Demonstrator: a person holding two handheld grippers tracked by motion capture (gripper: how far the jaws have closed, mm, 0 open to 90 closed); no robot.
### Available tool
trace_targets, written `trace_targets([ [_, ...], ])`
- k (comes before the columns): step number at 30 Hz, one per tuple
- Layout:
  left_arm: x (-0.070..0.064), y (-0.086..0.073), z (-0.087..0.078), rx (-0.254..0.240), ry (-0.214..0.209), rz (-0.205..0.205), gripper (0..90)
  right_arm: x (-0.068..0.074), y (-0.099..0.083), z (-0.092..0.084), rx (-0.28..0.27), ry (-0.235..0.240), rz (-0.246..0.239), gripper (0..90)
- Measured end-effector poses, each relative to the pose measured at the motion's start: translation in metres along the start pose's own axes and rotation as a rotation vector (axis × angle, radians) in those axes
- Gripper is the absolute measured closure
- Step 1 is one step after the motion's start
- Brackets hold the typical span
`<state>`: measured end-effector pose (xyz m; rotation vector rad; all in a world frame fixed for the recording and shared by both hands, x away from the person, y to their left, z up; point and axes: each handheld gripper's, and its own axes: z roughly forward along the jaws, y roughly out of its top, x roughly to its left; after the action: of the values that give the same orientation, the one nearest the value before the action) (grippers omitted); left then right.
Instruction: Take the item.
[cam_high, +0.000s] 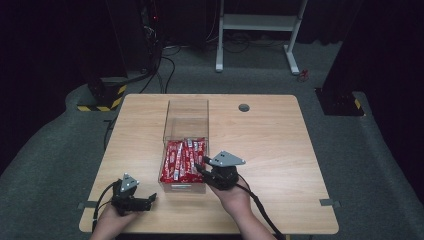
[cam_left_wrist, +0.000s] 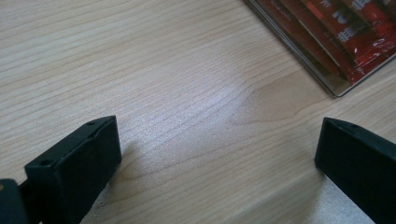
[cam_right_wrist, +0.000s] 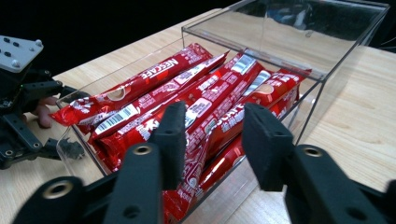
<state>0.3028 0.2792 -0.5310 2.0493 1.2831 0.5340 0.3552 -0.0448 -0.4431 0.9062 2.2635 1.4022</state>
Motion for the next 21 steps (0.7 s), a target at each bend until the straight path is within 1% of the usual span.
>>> trace_targets([
  [2,0.0000,0.0000,0.0000,0.000,0.000,0.000,0.8,0.0002,-0.0011,0.0020,0.012,0.002,0.002,67.8],
  [3,0.0000,0.0000,0.0000,0.000,0.000,0.000,0.8,0.0002,-0.0011,0.0020,0.012,0.002,0.002,67.8],
  [4,-0.0001,-0.0001,-0.0001,0.000,0.000,0.000,0.8,0.0005,-0.0021,0.0031,0.019,0.000,-0.002,70.4],
  [5,-0.0001,-0.0002,-0.0001,-0.001,0.000,0.000,0.8,0.0008,-0.0027,0.0037,0.023,-0.002,0.001,71.2],
  [10,-0.0001,-0.0002,-0.0002,-0.001,0.000,0.001,0.8,0.0020,-0.0070,0.0053,0.022,-0.014,0.011,76.4],
  [13,-0.0002,-0.0002,-0.0001,-0.001,0.000,0.000,0.8,0.0036,-0.0075,0.0051,0.027,-0.020,0.012,83.3],
  [15,-0.0002,-0.0003,-0.0001,-0.002,0.000,0.000,0.8,0.0047,-0.0076,0.0050,0.024,-0.024,0.006,86.3],
  [18,-0.0001,-0.0003,-0.0001,-0.002,0.000,0.000,0.8,0.0055,-0.0074,0.0044,0.021,-0.028,0.003,89.3],
  [21,-0.0001,-0.0003,-0.0001,-0.002,0.000,0.000,0.8,0.0051,-0.0073,0.0027,0.015,-0.027,0.007,89.7],
])
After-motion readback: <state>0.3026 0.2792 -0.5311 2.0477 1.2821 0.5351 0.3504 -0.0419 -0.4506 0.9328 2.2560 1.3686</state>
